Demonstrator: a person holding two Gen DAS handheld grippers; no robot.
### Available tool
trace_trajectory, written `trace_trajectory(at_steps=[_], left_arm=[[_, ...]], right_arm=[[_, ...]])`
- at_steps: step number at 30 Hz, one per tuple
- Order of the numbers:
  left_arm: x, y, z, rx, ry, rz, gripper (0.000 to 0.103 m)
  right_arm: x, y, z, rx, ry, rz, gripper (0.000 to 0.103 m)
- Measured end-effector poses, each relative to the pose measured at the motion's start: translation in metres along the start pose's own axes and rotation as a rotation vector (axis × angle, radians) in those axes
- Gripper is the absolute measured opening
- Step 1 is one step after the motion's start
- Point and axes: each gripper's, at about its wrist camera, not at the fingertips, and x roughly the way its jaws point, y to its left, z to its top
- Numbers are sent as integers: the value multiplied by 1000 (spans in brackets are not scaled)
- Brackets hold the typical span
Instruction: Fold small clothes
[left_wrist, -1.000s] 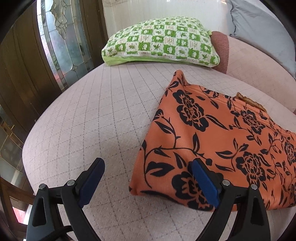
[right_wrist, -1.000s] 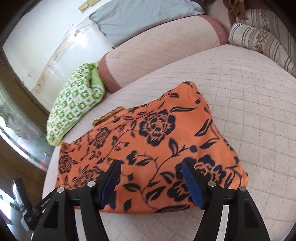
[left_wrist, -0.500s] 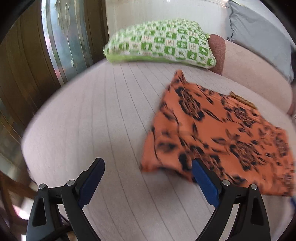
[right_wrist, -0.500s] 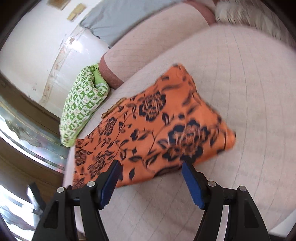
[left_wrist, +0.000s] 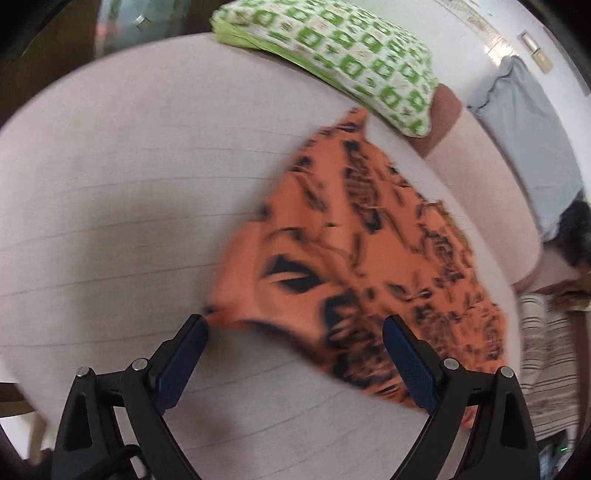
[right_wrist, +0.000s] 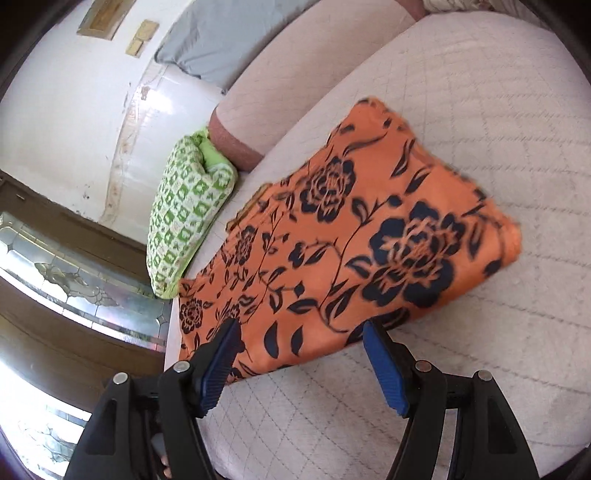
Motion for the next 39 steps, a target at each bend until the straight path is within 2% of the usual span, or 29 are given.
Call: trace_trajectory(at_steps=[2, 4, 7, 10, 12, 13, 16, 18, 20, 24, 28, 31, 35, 39], left_arm=[[5, -7, 2, 22, -24, 26, 95], [7, -8, 4, 10, -55, 10, 92], [10, -2, 12, -24, -81, -9, 55], [11, 1, 15, -42, -86, -6, 54], [14, -5, 17, -24, -92, -2, 46], [15, -7, 17, -23, -91, -4, 40], [13, -12, 16, -26, -110, -18, 34], [5, -20, 13, 21, -143, -9, 32], [-4, -35, 11, 89, -175, 8, 31], [-33, -78, 7, 204, -236, 11, 30], [-57, -143, -6, 310, -277, -5, 30], [-54, -197, -25, 393, -276, -26, 30], [-30, -269, -69, 521, -243, -64, 30], [27, -323, -130, 673, -103, -97, 30]], right_arm=[[6, 2, -3, -6, 20, 0, 72], [9, 7, -5, -34, 22, -10, 72], [6, 12, -6, -74, 1, -27, 72], [5, 11, 2, -64, -13, -37, 72], [5, 13, 18, -42, -29, -33, 72], [2, 15, 27, -41, -48, -26, 72], [-11, 29, 60, -106, -153, -18, 72], [-15, 28, 74, -119, -202, -29, 72], [-17, 14, 82, -76, -214, -33, 72], [-21, -17, 90, 32, -182, -27, 72], [-42, -33, 102, 35, -233, -34, 72], [-59, -54, 111, 84, -263, -18, 72], [-77, -82, 121, 141, -288, -18, 72], [-88, -101, 131, 190, -314, -26, 72]])
